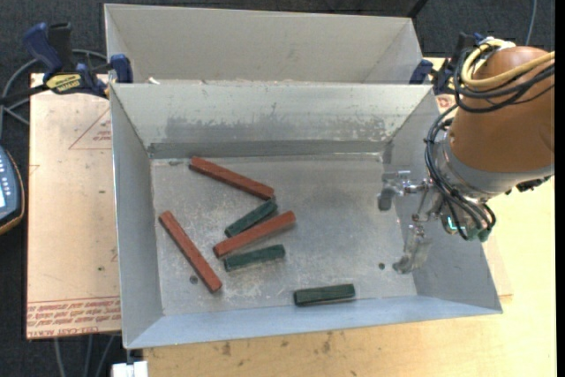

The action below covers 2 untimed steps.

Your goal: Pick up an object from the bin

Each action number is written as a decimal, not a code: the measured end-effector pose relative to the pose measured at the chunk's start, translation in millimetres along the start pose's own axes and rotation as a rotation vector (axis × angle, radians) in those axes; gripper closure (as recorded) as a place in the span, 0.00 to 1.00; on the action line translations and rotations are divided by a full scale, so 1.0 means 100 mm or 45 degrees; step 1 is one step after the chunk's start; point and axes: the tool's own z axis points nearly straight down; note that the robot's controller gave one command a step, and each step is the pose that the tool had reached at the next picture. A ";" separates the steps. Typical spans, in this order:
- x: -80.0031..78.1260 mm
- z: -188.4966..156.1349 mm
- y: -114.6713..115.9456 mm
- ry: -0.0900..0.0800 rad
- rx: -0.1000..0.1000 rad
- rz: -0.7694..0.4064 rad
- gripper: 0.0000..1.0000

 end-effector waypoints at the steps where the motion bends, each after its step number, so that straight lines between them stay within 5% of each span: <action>1: 0.00 1.69 0.46 -0.031 0.001 -0.152 0.00; 2: 0.03 1.38 0.93 -0.015 0.001 -0.474 0.00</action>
Offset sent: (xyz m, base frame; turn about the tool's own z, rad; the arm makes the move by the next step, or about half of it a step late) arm -0.0060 0.0447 -0.1681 -0.1188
